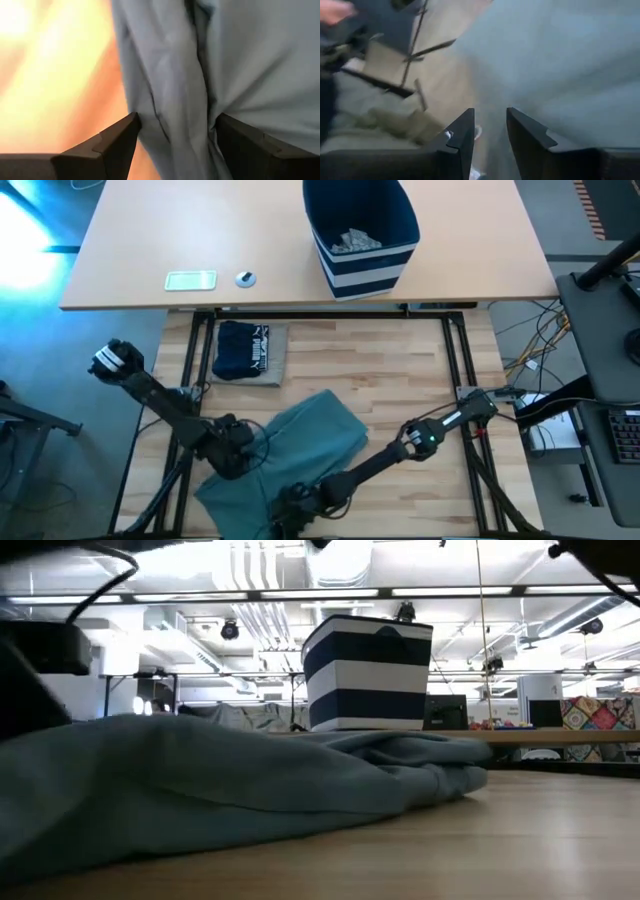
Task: Fold Laundry from Bin
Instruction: Fold the gray pants
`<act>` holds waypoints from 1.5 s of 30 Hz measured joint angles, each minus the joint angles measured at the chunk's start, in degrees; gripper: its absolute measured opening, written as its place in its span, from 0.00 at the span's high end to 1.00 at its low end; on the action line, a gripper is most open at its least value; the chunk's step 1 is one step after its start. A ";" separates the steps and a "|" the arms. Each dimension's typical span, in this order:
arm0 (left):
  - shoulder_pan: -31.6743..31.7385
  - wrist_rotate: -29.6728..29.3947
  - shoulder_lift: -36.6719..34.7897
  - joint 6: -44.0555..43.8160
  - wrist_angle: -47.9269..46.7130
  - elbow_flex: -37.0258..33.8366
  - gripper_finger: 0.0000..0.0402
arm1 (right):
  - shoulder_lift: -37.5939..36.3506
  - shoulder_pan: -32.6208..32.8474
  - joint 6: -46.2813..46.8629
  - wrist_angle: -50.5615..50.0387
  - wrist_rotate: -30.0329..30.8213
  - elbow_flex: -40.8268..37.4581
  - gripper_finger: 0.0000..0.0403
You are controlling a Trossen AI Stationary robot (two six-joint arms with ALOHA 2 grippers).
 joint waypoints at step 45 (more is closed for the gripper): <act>-28.28 16.69 7.38 -21.26 -2.30 23.27 0.39 | -29.11 -4.33 5.86 -47.95 16.88 -24.05 0.76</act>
